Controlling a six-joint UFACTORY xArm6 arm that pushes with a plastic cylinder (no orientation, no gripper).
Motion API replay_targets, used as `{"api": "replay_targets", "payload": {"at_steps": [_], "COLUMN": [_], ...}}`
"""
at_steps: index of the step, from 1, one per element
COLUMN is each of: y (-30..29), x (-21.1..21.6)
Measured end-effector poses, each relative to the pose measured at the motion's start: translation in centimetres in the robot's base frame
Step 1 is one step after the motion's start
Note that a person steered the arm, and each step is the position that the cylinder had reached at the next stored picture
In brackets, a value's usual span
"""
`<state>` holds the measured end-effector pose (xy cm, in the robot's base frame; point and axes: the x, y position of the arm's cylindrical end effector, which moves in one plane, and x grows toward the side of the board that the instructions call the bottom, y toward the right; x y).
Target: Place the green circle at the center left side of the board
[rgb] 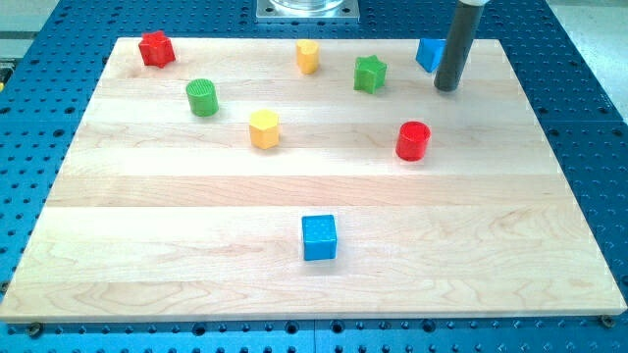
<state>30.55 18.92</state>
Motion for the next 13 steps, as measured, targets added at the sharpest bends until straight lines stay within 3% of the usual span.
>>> {"api": "replay_targets", "payload": {"at_steps": [5,7,8,10,11,13], "y": [-9.0,-7.9,-7.7,-15.3,-14.3,-21.6], "x": [0.2,-1.7,-5.5,-3.8,-5.4,-1.1]}}
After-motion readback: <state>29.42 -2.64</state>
